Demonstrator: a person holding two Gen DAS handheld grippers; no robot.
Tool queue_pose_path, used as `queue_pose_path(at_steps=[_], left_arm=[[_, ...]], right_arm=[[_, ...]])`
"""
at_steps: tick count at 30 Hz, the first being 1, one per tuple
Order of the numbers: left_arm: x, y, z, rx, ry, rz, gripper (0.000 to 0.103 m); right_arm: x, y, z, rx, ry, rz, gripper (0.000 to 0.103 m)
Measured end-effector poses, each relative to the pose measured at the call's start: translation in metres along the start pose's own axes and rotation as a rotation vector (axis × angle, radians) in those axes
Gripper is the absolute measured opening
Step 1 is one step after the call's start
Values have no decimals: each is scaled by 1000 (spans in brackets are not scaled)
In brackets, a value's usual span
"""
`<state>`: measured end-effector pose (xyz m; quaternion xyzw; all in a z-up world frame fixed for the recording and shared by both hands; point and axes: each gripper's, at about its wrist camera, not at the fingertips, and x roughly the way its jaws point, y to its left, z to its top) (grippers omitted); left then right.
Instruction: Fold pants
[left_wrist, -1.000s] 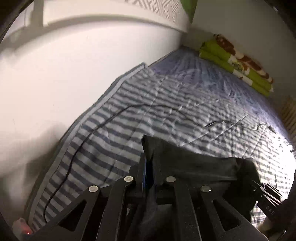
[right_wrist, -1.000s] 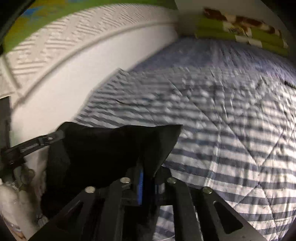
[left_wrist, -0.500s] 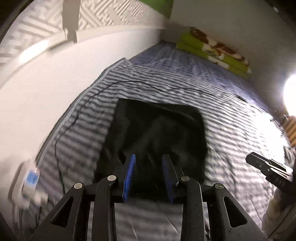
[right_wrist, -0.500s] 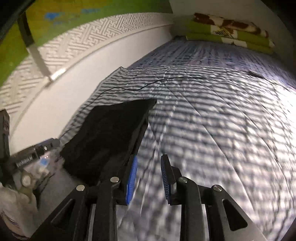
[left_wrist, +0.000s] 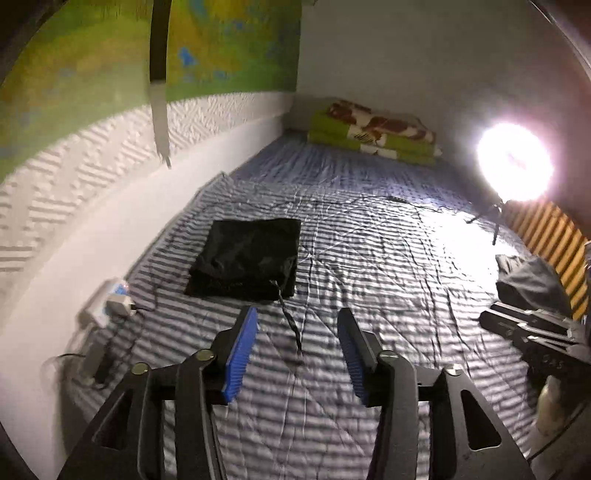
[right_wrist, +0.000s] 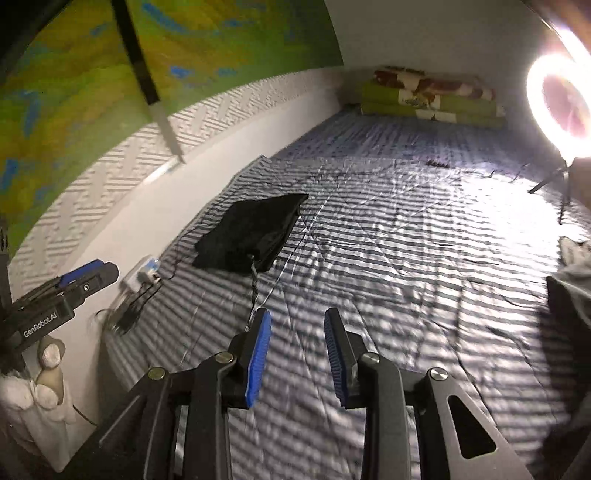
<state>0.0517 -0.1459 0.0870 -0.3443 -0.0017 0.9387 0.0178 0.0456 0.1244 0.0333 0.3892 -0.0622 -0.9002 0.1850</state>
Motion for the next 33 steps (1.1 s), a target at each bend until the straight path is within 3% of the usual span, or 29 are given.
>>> queue_pose_path(at_steps=[7,10,12,15,20,28,33], left_arm=[[-107,-42,-37,42,-90,13,68],[-130,-48,-56,13,-106,7,70],[-140,-51,-69,-6,-110,13,78],[-145,-50,-89,-34,-105,22,89],[-150,-44,-117,-60,-120,69,97],[-142,-47,-152,-24,-34,38,98],[-137,-48,-166,-34,2,30,99]], right_arm=[[-90,11,-40,-46,-83,-17,42],[-106,16,-59,-58,-102,-27,46],[-110,19,-70,-55,-106,-37,51],[-112,24,-87,-65,-106,-50,56],[-118,32,-116,-100,-123,-100,62],[-121,46,-153,-106,-120,-141,65],[-121,52,-168,-97,-89,-111,65]])
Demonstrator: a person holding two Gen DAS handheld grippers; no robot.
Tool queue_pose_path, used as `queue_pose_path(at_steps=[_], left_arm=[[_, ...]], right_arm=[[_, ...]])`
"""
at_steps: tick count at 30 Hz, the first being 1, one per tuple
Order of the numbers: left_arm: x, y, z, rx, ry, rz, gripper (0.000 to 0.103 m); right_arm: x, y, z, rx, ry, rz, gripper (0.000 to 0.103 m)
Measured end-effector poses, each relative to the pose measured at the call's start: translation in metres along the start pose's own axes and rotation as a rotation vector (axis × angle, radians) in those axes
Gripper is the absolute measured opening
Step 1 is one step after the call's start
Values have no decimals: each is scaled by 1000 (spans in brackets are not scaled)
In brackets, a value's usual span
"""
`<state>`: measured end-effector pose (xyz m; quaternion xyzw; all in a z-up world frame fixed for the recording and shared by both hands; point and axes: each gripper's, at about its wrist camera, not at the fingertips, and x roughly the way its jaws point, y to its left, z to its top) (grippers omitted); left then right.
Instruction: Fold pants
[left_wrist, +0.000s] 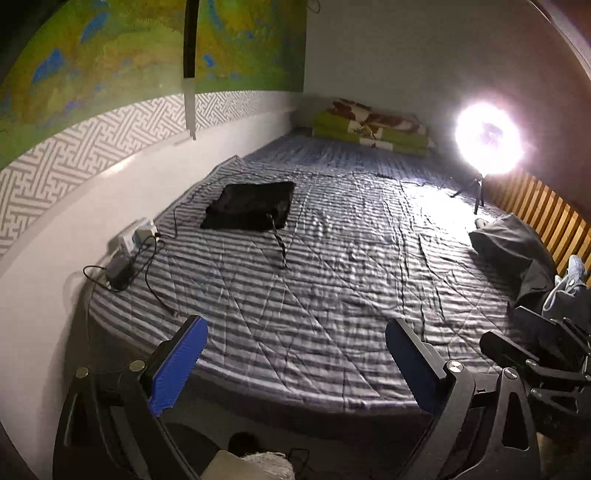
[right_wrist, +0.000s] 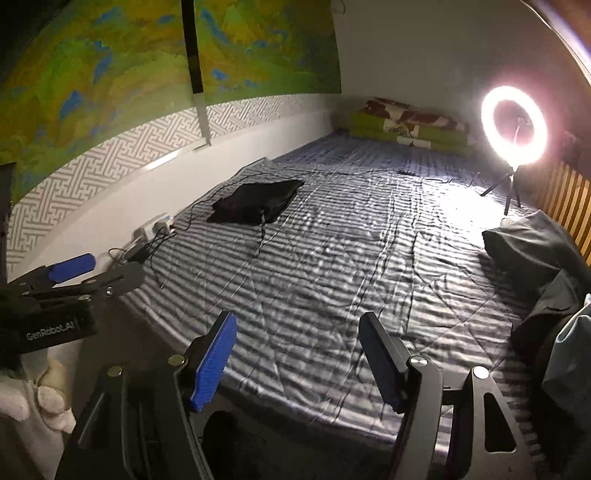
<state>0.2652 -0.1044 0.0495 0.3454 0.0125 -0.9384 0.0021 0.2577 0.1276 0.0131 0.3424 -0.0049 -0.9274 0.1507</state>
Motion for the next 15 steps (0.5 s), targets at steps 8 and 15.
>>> queue_pose_path(at_steps=[8,15], left_arm=[[-3,-3,-2,2,-3,-3,99],[-3,-3,-1,4,-8,7,99]], right_arm=[[-7,-2,-5,12,-4,9,65],[-8,-4,-8,12,-3,12,65]])
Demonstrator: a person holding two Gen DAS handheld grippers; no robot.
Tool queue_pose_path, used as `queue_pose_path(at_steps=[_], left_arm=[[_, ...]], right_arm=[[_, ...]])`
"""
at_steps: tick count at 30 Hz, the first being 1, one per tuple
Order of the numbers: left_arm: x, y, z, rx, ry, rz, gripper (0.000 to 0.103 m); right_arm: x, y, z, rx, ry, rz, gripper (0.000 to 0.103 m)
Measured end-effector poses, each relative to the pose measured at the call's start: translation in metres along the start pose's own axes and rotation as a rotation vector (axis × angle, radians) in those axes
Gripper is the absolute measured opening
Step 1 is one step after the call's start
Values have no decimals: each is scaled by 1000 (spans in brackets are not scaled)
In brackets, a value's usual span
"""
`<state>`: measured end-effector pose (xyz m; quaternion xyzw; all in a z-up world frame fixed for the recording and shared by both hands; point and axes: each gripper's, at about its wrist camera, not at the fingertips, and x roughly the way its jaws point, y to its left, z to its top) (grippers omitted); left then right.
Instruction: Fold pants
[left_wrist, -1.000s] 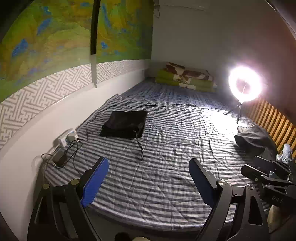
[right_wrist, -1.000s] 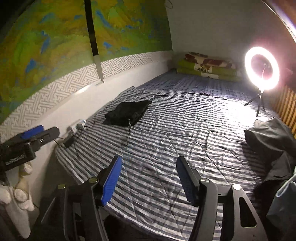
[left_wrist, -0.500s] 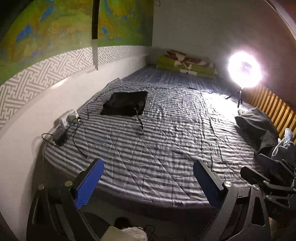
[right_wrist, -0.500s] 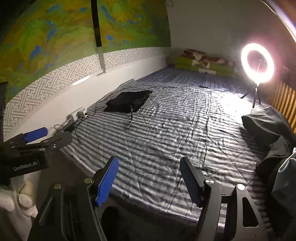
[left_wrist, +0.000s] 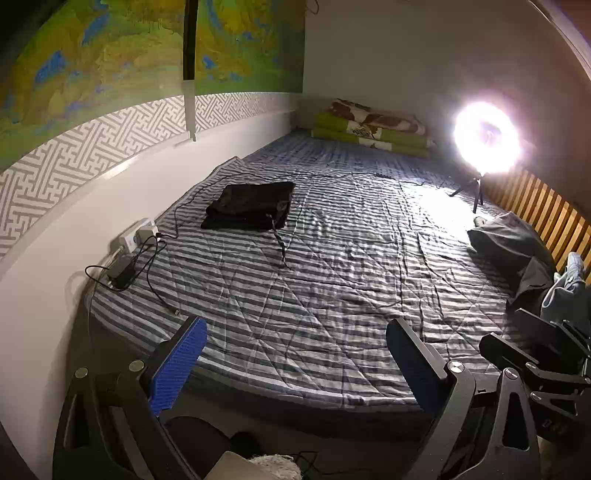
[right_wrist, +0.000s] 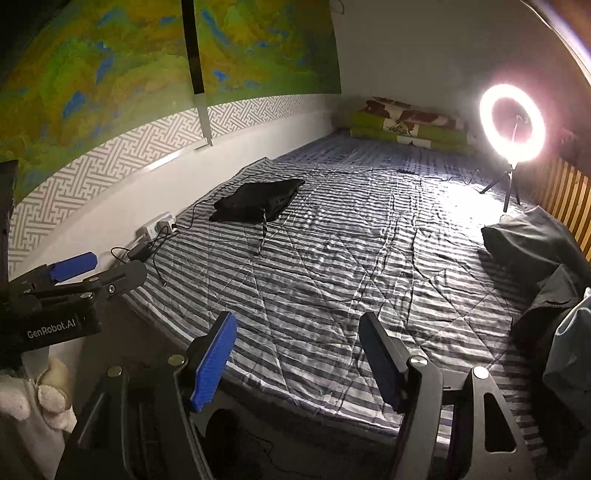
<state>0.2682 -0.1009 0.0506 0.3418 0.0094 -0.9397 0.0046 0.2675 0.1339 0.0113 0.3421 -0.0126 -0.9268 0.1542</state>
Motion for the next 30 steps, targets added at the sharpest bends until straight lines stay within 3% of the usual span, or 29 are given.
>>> queue_pose_path(at_steps=[30], left_arm=[[10,4,-9,-12,11,5,100]], right_arm=[[4,5,-9,-12,9,-6,65]])
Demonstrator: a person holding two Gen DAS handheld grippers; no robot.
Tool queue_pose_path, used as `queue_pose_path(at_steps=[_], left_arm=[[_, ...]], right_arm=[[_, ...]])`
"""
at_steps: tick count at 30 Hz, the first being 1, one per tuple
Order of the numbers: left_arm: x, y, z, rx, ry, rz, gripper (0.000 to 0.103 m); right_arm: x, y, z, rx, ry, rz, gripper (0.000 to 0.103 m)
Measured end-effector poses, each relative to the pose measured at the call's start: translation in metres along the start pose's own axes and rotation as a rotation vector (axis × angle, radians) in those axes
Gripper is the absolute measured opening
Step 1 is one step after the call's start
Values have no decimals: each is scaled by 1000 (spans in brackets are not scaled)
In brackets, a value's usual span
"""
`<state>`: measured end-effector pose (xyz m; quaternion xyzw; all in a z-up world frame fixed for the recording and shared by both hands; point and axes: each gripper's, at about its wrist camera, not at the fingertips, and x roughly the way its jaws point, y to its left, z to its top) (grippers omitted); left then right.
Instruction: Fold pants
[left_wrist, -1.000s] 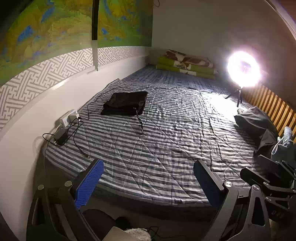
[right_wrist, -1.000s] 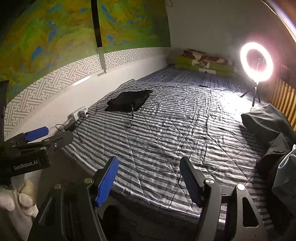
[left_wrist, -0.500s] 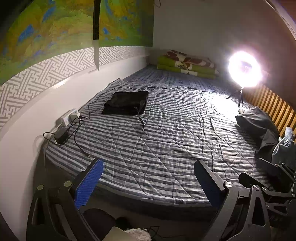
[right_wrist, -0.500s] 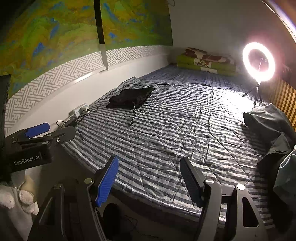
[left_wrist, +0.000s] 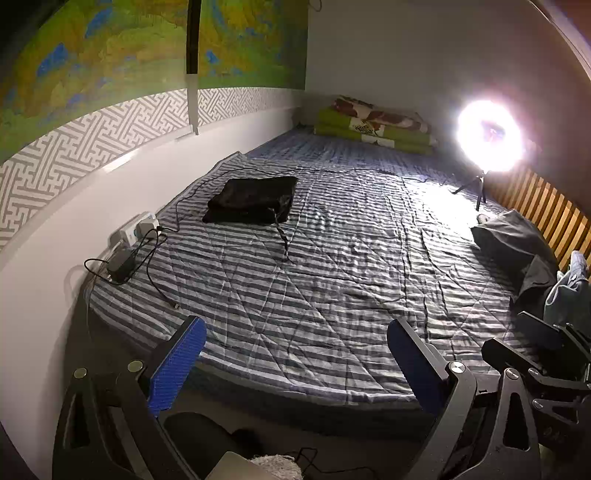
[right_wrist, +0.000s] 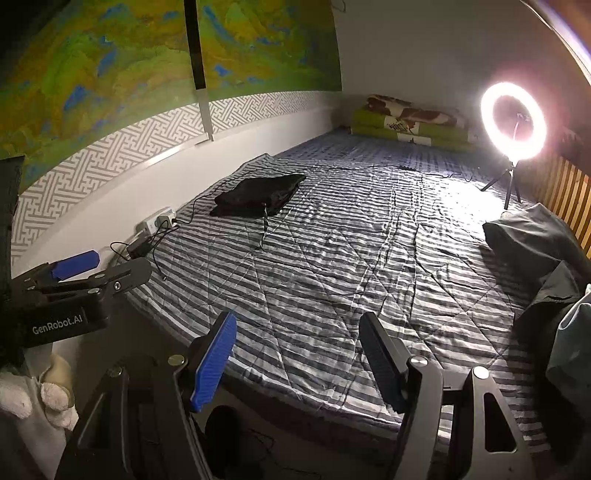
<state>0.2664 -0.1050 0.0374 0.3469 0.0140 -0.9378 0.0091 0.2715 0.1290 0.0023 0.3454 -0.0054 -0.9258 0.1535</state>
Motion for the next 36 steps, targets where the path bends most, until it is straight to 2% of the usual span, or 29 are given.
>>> queue_pose_path(at_steps=[36], left_arm=[[24,-7,-3,13,31,-22,100]], right_arm=[[16,-5,-6,29,36,-7,65]])
